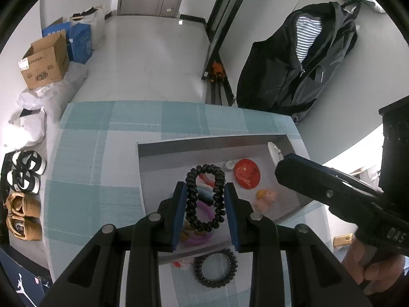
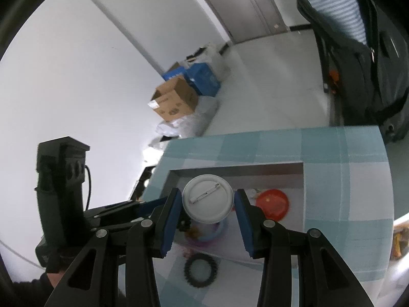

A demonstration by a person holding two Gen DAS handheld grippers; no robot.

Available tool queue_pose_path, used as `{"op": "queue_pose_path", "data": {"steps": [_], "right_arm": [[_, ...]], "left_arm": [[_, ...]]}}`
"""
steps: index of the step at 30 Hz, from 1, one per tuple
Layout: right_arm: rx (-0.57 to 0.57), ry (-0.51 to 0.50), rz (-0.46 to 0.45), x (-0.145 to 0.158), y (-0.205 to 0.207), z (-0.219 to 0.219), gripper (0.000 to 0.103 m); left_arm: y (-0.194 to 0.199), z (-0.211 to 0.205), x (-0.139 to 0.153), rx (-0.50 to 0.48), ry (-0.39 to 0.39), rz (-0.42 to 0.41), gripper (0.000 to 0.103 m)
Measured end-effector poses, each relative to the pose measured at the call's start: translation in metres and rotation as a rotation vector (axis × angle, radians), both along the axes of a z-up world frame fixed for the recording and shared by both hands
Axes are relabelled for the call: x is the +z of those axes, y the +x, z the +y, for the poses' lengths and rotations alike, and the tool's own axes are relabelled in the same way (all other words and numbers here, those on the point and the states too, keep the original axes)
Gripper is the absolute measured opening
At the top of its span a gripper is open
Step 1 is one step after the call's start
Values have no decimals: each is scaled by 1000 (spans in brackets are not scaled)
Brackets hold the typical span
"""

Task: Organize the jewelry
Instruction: 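Carry the bracelet and white badge over the grey box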

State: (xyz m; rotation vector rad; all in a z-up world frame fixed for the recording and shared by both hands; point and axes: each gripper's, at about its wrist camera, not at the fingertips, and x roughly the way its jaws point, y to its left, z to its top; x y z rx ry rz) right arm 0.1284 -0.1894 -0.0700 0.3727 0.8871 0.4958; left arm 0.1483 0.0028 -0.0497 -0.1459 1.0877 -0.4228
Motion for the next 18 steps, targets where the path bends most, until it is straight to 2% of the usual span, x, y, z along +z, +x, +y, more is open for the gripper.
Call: {"op": "queue_pose_path", "data": {"steps": [6,18], "right_arm": [[-20,-21,55,-12,5,-3,41],[-33,-32,60,-12,3,-5,41]], "left_arm": [[4,-2,-4,-1,-5,18,24],[3,-3,-5,-15,-33,27,24]]}}
